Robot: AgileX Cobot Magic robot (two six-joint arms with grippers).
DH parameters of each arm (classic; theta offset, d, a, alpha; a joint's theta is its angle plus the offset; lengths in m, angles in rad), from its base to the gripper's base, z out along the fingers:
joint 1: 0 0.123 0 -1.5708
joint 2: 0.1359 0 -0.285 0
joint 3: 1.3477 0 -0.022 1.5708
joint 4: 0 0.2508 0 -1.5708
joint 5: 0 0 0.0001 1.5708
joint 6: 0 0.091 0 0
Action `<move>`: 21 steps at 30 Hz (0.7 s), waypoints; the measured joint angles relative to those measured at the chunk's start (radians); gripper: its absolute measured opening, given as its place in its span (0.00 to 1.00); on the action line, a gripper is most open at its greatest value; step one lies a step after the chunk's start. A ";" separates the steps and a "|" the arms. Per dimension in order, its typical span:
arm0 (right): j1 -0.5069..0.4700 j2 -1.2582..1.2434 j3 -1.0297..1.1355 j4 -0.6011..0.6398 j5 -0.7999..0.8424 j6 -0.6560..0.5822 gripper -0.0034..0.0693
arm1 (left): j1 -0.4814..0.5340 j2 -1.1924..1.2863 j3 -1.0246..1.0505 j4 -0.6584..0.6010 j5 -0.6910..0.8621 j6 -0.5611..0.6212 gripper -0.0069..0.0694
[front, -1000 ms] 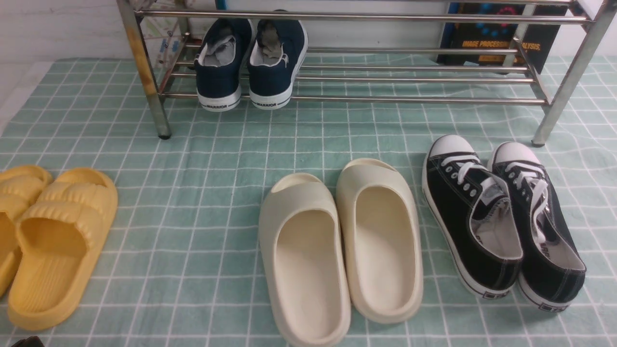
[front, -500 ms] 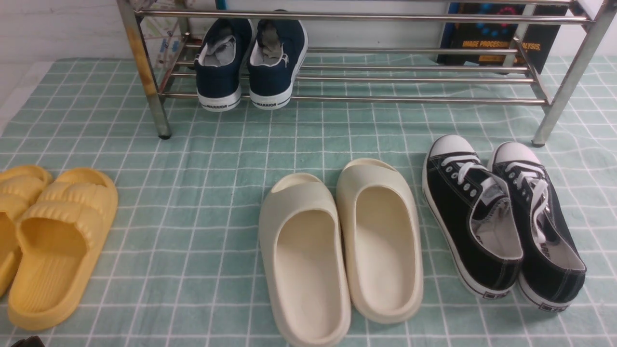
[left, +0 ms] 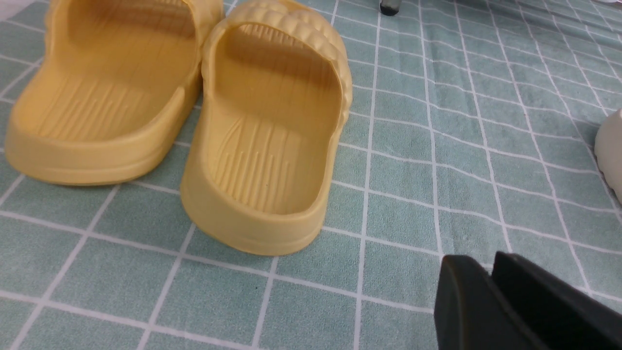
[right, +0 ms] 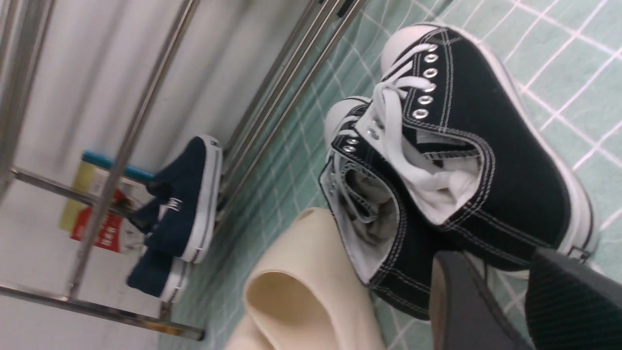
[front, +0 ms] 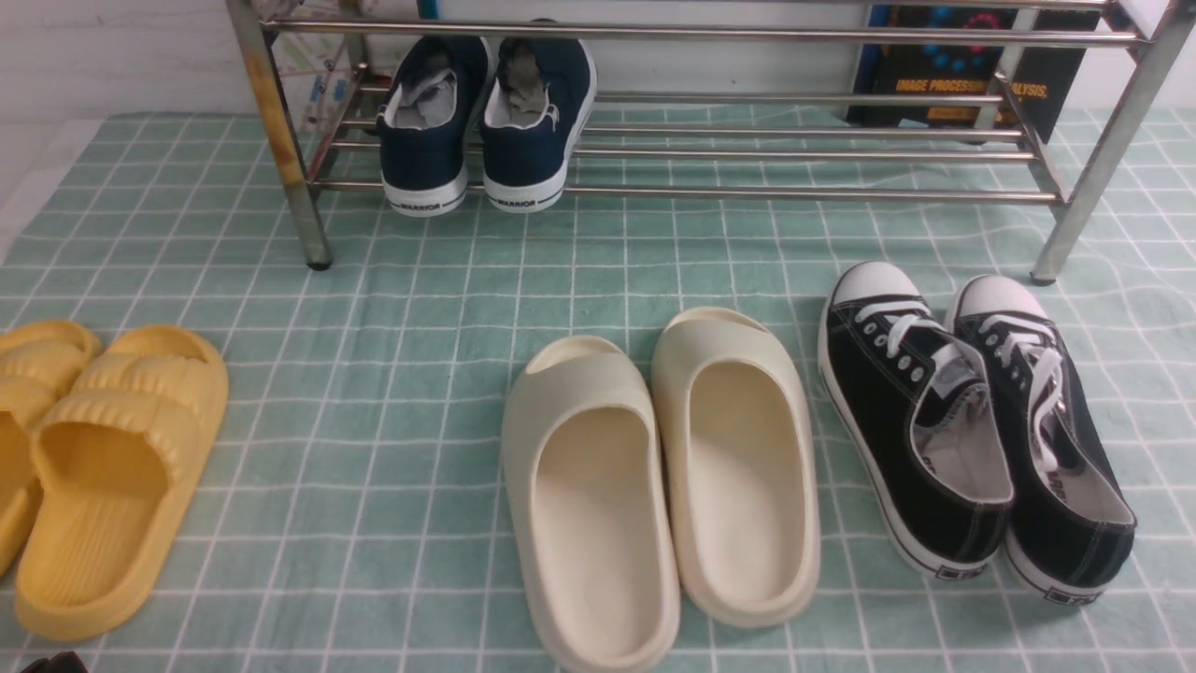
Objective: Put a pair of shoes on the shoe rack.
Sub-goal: Use the right arm to grab the shoe closest to it
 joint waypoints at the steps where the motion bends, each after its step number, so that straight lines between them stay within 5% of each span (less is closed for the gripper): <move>1: 0.000 0.000 0.000 0.013 -0.010 -0.006 0.38 | 0.000 0.000 0.000 0.000 0.000 0.000 0.21; 13: 0.000 0.000 -0.014 -0.068 -0.060 -0.151 0.37 | 0.000 0.000 0.000 0.000 0.000 0.000 0.22; 17: 0.000 0.002 -0.108 -0.123 -0.043 -0.278 0.28 | 0.000 0.000 0.000 0.000 0.000 0.000 0.22; 21: 0.000 0.124 -0.329 -0.246 0.054 -0.460 0.08 | 0.000 0.000 0.000 0.000 0.000 0.000 0.22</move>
